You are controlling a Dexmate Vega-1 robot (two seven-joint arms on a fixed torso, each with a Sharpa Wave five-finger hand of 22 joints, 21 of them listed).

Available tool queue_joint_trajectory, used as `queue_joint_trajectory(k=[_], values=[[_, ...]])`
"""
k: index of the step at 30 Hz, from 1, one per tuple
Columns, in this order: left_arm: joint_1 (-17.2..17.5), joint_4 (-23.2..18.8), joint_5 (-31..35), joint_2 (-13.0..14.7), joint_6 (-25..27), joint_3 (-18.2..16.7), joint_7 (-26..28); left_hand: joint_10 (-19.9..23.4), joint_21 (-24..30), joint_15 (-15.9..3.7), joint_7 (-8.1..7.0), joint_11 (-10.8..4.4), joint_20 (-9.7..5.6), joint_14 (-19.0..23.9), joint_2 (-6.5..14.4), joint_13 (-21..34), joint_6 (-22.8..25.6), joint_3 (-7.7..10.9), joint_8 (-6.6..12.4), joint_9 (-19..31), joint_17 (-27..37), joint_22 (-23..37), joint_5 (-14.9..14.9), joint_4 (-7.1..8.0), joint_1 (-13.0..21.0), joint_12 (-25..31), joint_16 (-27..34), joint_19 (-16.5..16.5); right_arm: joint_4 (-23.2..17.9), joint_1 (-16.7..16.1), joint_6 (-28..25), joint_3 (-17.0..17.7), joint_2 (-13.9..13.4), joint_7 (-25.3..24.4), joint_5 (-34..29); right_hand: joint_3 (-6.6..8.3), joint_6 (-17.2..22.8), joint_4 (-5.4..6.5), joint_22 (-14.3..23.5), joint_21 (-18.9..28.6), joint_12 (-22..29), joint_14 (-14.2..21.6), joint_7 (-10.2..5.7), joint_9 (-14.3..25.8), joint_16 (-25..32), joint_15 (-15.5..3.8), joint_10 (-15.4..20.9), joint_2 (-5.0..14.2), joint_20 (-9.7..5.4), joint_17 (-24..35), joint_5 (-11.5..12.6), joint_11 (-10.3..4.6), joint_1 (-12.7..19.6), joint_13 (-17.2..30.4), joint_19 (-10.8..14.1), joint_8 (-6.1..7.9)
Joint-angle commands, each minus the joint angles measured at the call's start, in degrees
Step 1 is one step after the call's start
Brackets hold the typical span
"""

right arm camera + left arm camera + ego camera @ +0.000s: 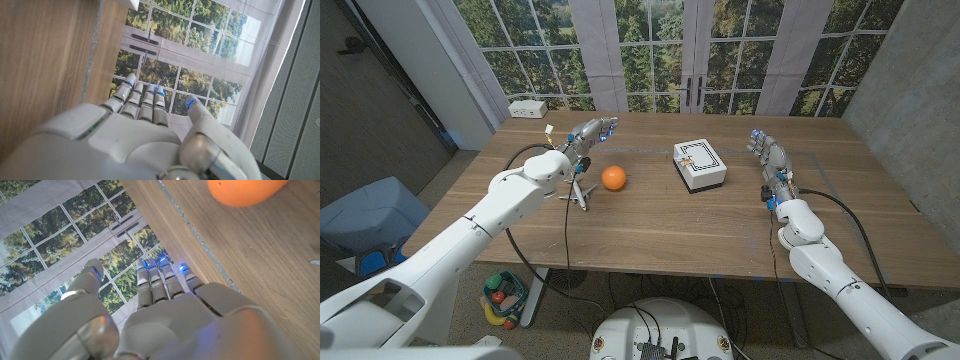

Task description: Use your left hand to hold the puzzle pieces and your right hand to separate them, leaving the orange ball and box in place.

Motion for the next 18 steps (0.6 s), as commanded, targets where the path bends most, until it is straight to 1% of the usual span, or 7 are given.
queue_joint_trajectory(k=[1,2,5,6,11,14,18], values=[[-6.2,-0.4,2.0,0.6,8.3,4.0,-4.5,2.2,1.1,0.27,0.66,0.03,-0.12,1.2,1.0,1.2,0.7,-0.92,0.73,0.3,1.7,0.8,0.0,0.13,0.5,1.1,2.0,1.5,-0.8,-1.7,2.1,1.2,0.0,-0.5,-0.4,0.04,0.7,-0.5,0.2,-0.2,0.1,0.8,-0.06,0.1,0.5,-1.08,0.6,0.03,-2.85,0.1,-0.2,0.17,-0.1,0.3,0.6,0.3],[-7.4,0.0,2.3,0.5,9.3,4.8,-5.5,2.5,1.3,0.4,1.21,-0.09,-0.06,1.2,1.1,1.5,1.4,-1.13,1.09,0.3,2.1,1.0,0.0,0.12,0.6,1.3,2.4,1.8,-0.9,-2.0,2.5,1.3,0.1,-0.7,-0.3,0.04,0.8,-0.55,0.2,-0.3,0.1,0.7,-0.05,0.1,0.5,-1.16,0.6,0.04,-2.85,0.1,-0.1,0.13,0.0,0.3,0.6,0.3],[-8.9,0.2,2.7,0.6,10.8,5.8,-6.8,3.6,1.7,0.21,1.68,-0.09,0.09,1.8,1.2,2.2,2.1,-1.52,1.49,0.3,3.0,1.4,0.0,0.03,0.9,1.8,3.6,2.4,-0.9,-2.3,3.0,1.5,0.1,-0.7,-0.5,0.02,0.8,-0.69,0.2,-0.3,0.1,0.8,-0.01,0.1,0.5,-1.12,0.8,0.04,-2.82,0.1,-0.1,0.18,0.0,0.3,0.6,0.28],[-10.0,0.6,3.1,0.5,11.5,6.6,-7.8,4.3,1.8,-0.04,1.65,-0.16,0.25,2.3,1.3,2.6,2.2,-1.71,1.59,0.3,3.4,1.6,0.0,-0.02,1.0,2.2,4.3,2.5,-1.2,-2.7,3.4,1.7,0.1,-0.9,-0.6,0.02,0.8,-0.73,0.2,-0.3,0.1,0.8,-0.03,0.1,0.5,-1.18,0.8,0.04,-2.82,0.1,-0.1,0.16,0.1,0.3,0.7,0.28],[-11.4,0.3,5.0,0.4,12.8,8.1,-8.2,7.0,3.1,-0.53,1.9,-1.06,0.61,3.8,1.5,4.1,3.5,-2.45,2.16,0.3,5.3,2.5,0.0,-0.33,2.0,3.8,6.9,4.6,-1.5,-3.4,3.9,2.2,0.1,-1.1,-0.7,-0.01,0.9,-0.91,0.2,-0.4,0.1,0.8,0.02,0.1,0.5,-1.1,0.9,0.05,-2.82,0.1,-0.1,0.3,0.1,0.3,0.7,0.28],[-12.5,0.4,5.8,0.2,14.0,9.1,-8.9,6.8,3.3,-0.5,1.58,-1.0,0.61,3.7,1.5,4.4,3.3,-2.57,2.11,0.3,5.7,2.6,0.0,-0.39,2.3,3.8,7.2,4.7,-1.7,-3.9,4.5,2.6,0.1,-1.2,-0.6,-0.03,1.0,-1.02,0.2,-0.5,0.1,0.8,0.06,0.1,0.5,-1.18,0.9,0.06,-2.83,0.1,-0.1,0.3,0.2,0.3,0.7,0.28],[-14.1,-0.4,7.5,0.2,16.8,10.8,-9.6,5.8,3.4,-0.76,-0.51,-1.37,1.0,2.4,1.5,5.3,3.2,-2.72,2.12,0.4,6.5,3.1,0.1,-0.77,3.5,3.7,7.7,4.3,-1.8,-4.4,5.3,3.0,0.1,-1.0,-0.6,-0.05,1.1,-1.12,0.2,-0.6,0.1,0.8,0.09,0.1,0.5,-1.21,0.9,0.07,-2.81,0.0,-0.1,0.26,0.2,0.3,0.8,0.3]])
